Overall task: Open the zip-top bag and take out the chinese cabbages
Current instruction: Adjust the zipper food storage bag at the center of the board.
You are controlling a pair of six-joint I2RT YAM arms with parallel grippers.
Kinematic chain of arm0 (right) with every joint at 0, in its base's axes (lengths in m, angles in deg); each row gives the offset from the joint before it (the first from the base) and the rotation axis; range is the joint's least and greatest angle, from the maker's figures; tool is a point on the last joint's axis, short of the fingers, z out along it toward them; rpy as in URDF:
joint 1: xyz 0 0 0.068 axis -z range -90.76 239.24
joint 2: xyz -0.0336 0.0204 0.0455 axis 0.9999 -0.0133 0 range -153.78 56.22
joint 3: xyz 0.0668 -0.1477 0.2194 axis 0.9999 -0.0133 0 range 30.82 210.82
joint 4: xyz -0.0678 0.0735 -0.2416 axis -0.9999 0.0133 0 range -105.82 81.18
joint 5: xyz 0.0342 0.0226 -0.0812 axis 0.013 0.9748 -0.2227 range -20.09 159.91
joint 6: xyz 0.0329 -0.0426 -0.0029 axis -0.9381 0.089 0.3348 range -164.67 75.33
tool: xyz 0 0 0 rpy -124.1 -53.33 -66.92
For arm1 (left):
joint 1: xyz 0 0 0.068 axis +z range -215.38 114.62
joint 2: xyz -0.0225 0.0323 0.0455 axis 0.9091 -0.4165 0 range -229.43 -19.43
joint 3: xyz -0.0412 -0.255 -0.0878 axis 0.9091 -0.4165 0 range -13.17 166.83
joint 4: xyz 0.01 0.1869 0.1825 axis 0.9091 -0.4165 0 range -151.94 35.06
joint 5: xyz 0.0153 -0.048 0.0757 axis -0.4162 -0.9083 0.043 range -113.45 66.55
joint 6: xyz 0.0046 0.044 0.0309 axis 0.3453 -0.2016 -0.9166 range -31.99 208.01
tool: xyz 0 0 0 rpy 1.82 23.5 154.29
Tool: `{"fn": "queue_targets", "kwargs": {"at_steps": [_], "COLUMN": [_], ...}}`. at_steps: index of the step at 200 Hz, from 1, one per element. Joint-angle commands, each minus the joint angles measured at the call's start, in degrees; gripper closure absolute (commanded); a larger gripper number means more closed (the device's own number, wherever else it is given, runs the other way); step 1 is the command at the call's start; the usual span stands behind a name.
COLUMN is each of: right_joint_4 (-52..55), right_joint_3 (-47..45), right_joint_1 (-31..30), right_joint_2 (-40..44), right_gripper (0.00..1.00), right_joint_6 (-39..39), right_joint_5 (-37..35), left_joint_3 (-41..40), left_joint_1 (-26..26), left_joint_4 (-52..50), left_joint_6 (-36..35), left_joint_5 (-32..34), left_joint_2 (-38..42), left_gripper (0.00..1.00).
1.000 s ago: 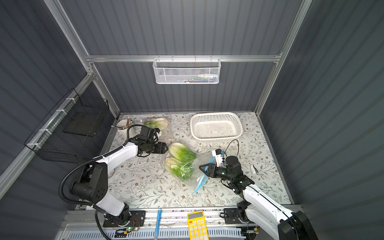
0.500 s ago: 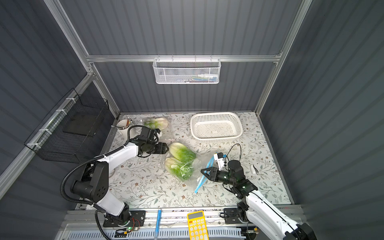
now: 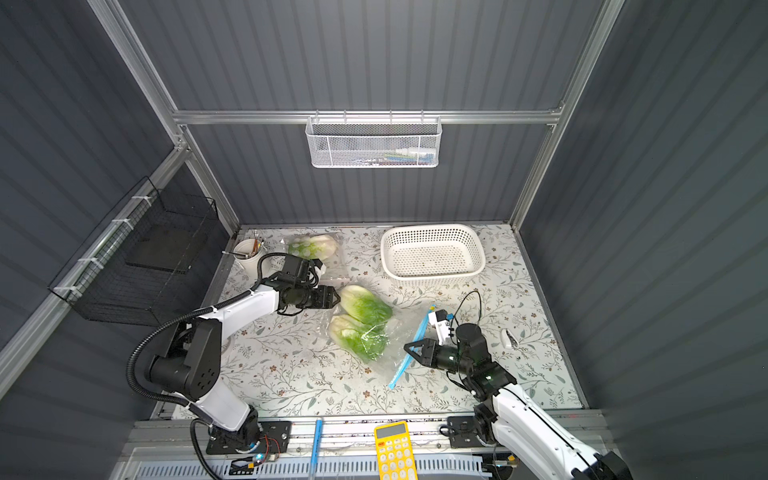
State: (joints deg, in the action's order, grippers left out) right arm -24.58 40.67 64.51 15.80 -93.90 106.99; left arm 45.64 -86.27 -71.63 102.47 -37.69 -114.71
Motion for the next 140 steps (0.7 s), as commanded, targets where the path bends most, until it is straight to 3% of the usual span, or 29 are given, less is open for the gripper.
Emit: {"fn": "queue_targets", "kwargs": {"at_steps": [1,76,108,140], "right_joint_4": [0.5,2.1,2.7,3.9], "right_joint_3": [-0.4,-0.1,-0.1,0.0], "right_joint_1": [0.2,0.1,0.2,0.2], "right_joint_2": [0.4,0.6,0.7,0.8], "right_gripper": [0.88,0.95,0.95,0.95], "right_joint_6": [0.2,0.8,0.9,1.0], "right_joint_5": [-0.3,-1.8,-2.3,-2.9], "left_joint_3": [-0.7,-0.8,-0.8,0.2], "left_joint_1": [0.2,0.1,0.1,0.1], "left_joint_4": [0.0,0.3,0.2,-1.1], "left_joint_6": [0.9,1.8,2.3,2.6], "left_joint_5": [-2.3,-8.5,-10.0,-10.4], "left_joint_2": [-1.1,-3.0,-3.9,-5.3], "left_gripper": [0.24,0.41,0.6,0.93]}}
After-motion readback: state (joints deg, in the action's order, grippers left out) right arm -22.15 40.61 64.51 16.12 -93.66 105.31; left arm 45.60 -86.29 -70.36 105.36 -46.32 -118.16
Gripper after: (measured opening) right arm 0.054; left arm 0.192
